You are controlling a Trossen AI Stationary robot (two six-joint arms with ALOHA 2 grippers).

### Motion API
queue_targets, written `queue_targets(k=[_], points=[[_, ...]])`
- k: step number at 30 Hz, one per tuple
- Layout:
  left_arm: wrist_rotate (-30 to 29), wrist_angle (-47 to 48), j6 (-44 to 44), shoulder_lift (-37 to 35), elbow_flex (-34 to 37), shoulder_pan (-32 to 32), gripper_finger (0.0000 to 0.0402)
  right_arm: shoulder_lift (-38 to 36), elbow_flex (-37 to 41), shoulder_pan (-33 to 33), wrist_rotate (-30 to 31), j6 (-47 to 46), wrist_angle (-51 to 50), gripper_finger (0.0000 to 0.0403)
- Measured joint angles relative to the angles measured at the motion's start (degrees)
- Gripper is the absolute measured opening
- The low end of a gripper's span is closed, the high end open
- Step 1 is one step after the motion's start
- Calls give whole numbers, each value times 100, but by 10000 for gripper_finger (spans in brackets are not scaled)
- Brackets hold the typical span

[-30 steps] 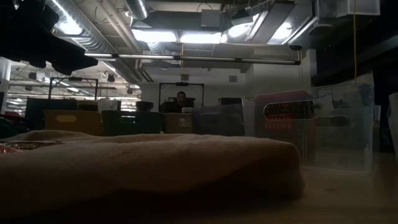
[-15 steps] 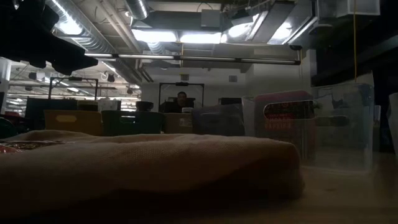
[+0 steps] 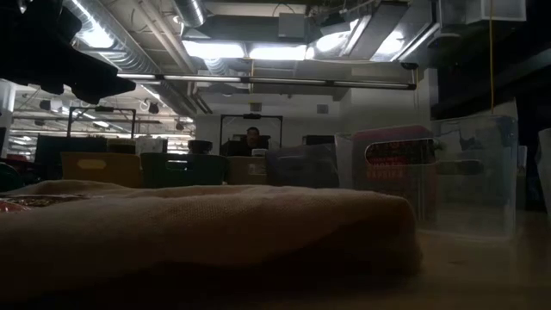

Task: Sort spices by type
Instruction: Put the white seasoning bottle into the gray bin

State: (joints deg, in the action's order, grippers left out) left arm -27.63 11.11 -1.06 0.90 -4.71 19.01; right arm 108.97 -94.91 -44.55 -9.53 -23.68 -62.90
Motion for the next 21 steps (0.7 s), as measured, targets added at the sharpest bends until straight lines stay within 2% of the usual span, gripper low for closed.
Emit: queue_targets(k=[11, 21], points=[[-1, 0, 0, 1, 0, 0, 255, -2, -590, 1317, 856, 2330, -65, 205], [0, 0, 0, -1, 2, 1, 255, -2, -720, 2765, 1005, 4448, 485, 208]])
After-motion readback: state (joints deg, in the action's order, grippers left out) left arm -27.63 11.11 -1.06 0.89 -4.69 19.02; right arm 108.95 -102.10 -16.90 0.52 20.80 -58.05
